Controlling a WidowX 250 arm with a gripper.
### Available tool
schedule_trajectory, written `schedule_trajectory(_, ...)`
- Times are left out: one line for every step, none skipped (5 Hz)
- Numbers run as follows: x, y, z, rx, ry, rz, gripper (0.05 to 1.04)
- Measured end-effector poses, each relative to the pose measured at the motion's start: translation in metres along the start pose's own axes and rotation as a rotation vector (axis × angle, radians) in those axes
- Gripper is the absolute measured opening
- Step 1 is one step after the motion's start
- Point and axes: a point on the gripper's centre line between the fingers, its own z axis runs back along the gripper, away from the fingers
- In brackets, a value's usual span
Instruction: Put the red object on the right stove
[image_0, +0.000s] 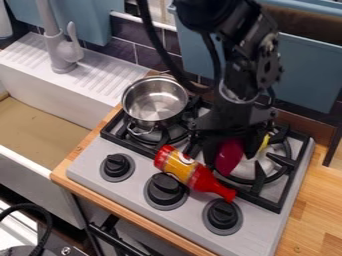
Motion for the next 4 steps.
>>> schedule_trajectory(-0.0030, -0.0022, -0.0027, -0.030, 0.004, -0.142, 0.838)
schedule_trajectory(-0.0061, -0.0044, -0.0048, -0.061, 0.012, -0.264, 0.837)
schedule_trajectory(-0.0063, 0.0014, -0.0091, -0.085, 0.035, -0.308, 0.838)
schedule_trajectory(-0.0037, -0.0004, -0.0050, -0.073, 0.045, -0.334, 0.838)
